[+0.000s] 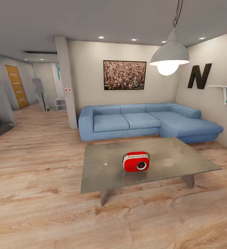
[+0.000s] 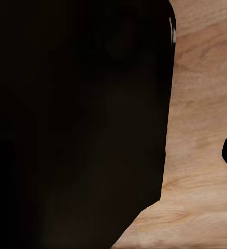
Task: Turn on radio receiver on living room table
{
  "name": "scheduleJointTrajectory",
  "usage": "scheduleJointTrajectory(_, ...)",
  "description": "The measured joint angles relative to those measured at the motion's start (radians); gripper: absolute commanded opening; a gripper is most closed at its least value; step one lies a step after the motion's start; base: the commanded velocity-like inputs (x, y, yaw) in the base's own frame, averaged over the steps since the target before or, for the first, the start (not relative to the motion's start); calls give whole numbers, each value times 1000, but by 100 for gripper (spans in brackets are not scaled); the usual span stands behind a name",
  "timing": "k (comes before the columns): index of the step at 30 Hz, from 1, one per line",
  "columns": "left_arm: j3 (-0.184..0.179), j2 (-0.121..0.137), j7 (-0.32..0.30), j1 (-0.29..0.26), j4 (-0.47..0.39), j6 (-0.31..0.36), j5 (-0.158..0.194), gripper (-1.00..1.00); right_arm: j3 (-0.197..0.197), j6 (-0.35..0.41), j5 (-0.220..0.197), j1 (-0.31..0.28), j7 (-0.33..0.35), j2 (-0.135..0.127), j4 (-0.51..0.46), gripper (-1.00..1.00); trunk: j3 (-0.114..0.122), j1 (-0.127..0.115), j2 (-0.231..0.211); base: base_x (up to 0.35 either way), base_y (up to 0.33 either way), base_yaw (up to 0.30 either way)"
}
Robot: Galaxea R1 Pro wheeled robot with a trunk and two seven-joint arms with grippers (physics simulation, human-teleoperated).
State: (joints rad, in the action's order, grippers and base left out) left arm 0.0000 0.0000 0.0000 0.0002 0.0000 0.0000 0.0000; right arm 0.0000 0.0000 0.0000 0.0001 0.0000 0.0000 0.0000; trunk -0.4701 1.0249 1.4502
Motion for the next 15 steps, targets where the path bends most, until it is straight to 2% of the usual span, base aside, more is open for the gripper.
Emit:
scheduleJointTrajectory(3, 11, -11, -6, -2, 0, 0, 8, 100, 1, -3, 3, -2, -2, -2, 0, 100, 0, 0, 0, 0, 0, 0)
scheduleJointTrajectory(7, 12, -12, -6, -2, 0, 0, 8, 100, 1, -3, 3, -2, -2, -2, 0, 100, 0, 0, 0, 0, 0, 0)
scheduleJointTrajectory(15, 34, 4, -6, -2, -33, -30, 43, 100, 3, -4, 4, -2, -2, -3, 0, 100, 0, 0, 0, 0, 0, 0)
